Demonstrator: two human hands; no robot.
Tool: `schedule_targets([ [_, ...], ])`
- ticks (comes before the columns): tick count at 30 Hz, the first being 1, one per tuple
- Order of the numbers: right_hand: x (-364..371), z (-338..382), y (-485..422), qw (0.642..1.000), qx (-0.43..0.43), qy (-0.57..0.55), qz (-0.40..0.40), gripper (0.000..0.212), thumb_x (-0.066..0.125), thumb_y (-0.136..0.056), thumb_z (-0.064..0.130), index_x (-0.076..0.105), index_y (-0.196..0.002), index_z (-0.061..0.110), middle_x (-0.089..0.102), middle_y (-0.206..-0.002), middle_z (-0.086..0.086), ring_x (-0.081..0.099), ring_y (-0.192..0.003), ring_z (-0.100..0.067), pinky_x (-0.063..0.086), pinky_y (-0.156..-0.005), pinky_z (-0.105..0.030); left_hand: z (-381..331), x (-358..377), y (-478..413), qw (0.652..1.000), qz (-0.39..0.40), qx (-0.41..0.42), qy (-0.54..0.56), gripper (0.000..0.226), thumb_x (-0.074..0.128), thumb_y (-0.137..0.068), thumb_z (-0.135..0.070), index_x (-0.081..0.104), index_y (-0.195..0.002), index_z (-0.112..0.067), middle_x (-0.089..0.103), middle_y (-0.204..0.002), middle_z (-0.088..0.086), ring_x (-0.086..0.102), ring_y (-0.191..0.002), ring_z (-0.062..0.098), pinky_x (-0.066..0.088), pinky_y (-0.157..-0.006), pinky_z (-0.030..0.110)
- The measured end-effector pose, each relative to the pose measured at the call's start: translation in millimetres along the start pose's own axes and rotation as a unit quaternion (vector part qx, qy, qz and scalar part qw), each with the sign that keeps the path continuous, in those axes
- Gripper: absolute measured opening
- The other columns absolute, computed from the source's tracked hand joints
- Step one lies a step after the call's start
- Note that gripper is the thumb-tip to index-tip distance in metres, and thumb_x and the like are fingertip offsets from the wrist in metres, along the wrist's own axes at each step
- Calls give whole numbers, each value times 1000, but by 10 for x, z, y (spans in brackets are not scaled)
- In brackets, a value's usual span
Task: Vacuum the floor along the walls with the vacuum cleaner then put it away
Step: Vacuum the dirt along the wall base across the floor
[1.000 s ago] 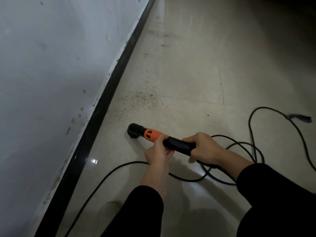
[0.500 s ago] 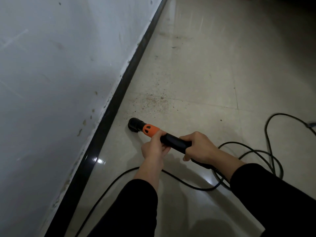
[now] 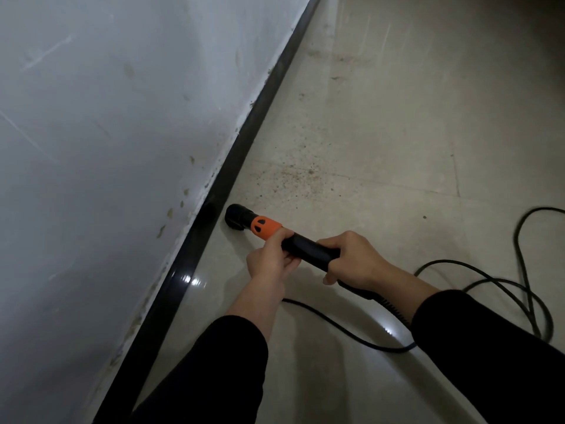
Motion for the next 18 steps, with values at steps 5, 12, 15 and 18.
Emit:
schedule_targets([
  [5, -67, -30, -125, 1000, -3, 7, 7, 40, 76, -61, 3, 73, -97, 20, 70, -84, -12, 66, -80, -27, 54, -71, -37, -68, 89, -109, 999, 2, -13, -31, 20, 73, -78, -14, 63, -92, -4, 72, -62, 6, 71, -61, 14, 58, -53, 25],
  [12, -212, 48, -382, 999, 9, 13, 31, 45, 78, -63, 2, 74, -103, 23, 72, -88, -6, 65, -83, -20, 49, -70, -27, -263, 246, -324, 997, 28, -33, -57, 29, 71, -82, -14, 63, -107, -1, 71, -89, 13, 70, -79, 20, 57, -58, 25],
  [15, -271, 77, -499, 999, 3, 20, 41, 43, 79, -64, 3, 74, -102, 23, 73, -86, -6, 66, -82, -21, 53, -74, -31, -298, 272, -403, 997, 41, -31, -55, 28, 70, -84, -15, 63, -108, -1, 73, -92, 15, 73, -78, 20, 58, -57, 23],
  [18, -235, -17, -585, 999, -14, 11, 44, 41, 79, -63, 2, 74, -96, 26, 72, -80, -2, 66, -75, -18, 51, -66, -26, -258, 258, -492, 997, 53, -8, -53, 23, 70, -84, -16, 63, -102, -3, 75, -83, 14, 74, -73, 20, 58, -57, 22],
])
Point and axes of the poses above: each hand's wrist, its own y-axis away from the middle knuckle, its own x-axis out of the palm, z = x × y, the point moved 6 cm from there along -y, towards the middle knuckle
